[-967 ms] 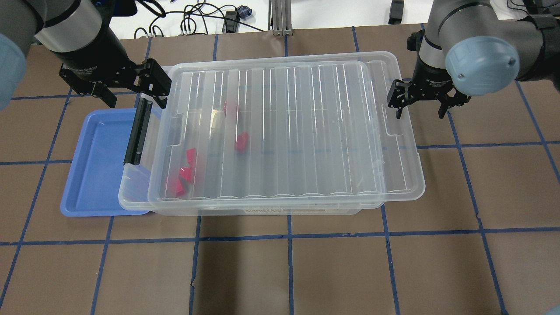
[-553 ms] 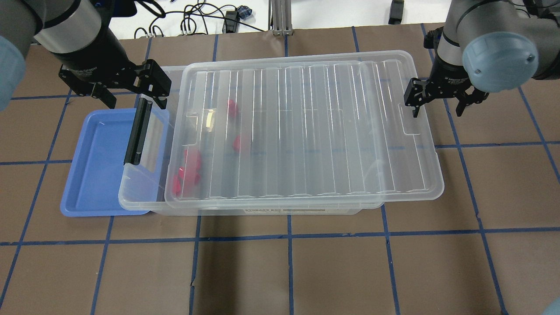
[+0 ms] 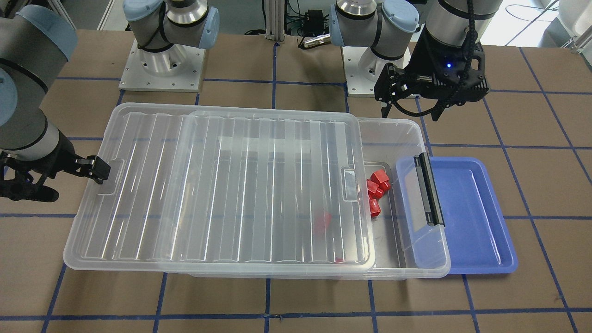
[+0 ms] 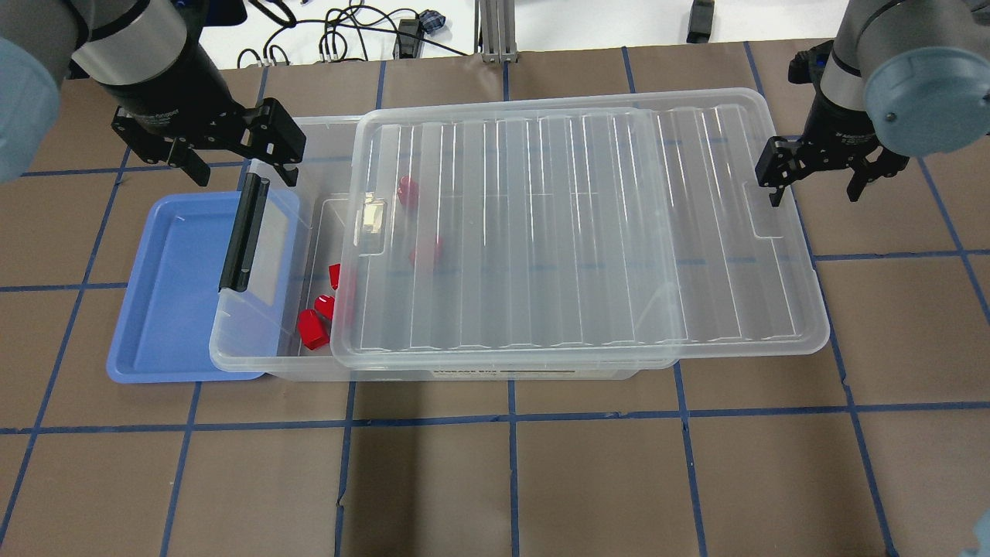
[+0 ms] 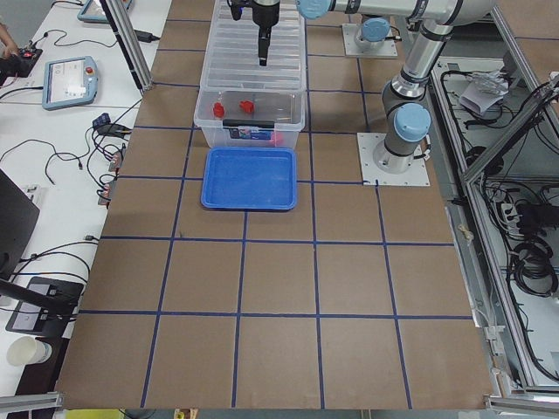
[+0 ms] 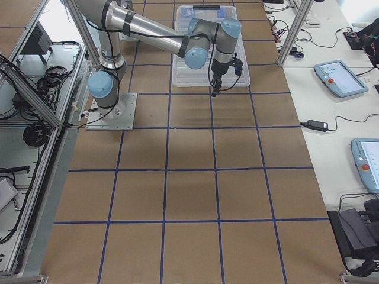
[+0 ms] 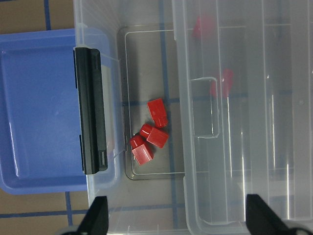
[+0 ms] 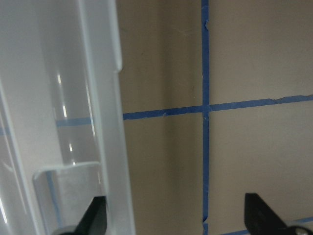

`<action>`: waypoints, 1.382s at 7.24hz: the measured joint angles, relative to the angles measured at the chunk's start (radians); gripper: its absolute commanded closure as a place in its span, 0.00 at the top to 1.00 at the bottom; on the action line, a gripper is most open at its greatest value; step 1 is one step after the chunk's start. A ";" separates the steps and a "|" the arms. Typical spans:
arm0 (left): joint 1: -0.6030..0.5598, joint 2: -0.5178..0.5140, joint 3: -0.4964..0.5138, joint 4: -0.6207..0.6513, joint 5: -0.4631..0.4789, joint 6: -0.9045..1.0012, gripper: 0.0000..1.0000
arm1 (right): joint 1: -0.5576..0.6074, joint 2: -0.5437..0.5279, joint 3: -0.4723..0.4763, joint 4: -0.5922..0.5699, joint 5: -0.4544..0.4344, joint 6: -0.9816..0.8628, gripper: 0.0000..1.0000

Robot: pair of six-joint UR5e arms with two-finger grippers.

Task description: Place red block in blue tray from box

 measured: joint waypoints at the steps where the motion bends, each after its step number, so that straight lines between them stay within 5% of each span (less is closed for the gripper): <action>1: 0.003 -0.008 0.005 -0.003 0.001 0.001 1.00 | -0.021 0.000 0.001 0.000 -0.005 -0.033 1.00; 3: 0.003 -0.033 -0.033 -0.008 -0.001 -0.006 1.00 | -0.047 0.000 0.001 -0.001 -0.007 -0.066 1.00; 7: 0.002 -0.100 -0.275 0.342 -0.015 -0.002 1.00 | -0.074 0.000 0.004 -0.005 -0.027 -0.097 1.00; 10: 0.003 -0.170 -0.324 0.433 -0.015 0.001 1.00 | -0.084 -0.001 0.005 -0.006 -0.031 -0.096 1.00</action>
